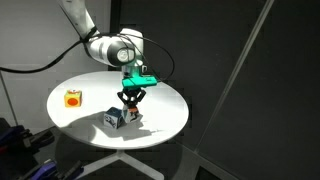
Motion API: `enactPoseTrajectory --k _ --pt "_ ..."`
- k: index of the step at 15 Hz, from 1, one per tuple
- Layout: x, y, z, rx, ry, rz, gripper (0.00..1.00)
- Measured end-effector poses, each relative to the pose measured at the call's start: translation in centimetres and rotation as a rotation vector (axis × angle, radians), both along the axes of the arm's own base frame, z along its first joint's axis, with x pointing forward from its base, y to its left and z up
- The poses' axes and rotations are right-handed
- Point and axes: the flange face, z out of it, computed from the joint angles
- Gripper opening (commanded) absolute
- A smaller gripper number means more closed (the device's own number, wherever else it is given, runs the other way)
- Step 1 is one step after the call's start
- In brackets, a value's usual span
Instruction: Pick up the block with the letter A on it and put it on the table to the right of the block with the number four on it
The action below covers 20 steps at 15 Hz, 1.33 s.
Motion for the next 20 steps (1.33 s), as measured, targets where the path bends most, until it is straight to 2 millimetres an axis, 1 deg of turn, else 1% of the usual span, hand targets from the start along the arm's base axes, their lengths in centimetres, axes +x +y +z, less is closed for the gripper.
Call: enactPoseTrajectory --k 6,7,10,12,13,14,15,16,20 --pt "0.36 -0.1 0.34 -0.02 0.001 0.064 0.07" --pt "0.37 -0.09 0.35 -0.021 0.002 0.074 0.38" --pt "0.39 -0.02 0.35 -0.023 0.004 0.091 0.58" --pt "0.4 0.03 0.35 -0.022 0.005 0.096 0.76" --pt "0.4 0.04 0.35 -0.022 0.005 0.098 0.83" --pt "0.41 0.07 0.35 -0.022 0.006 0.101 0.92" --pt "0.42 0.1 0.35 -0.022 0.006 0.104 0.98" --pt "0.43 0.16 0.36 -0.022 0.006 0.106 1.0" --pt "0.52 0.5 0.4 -0.023 0.006 0.119 1.0"
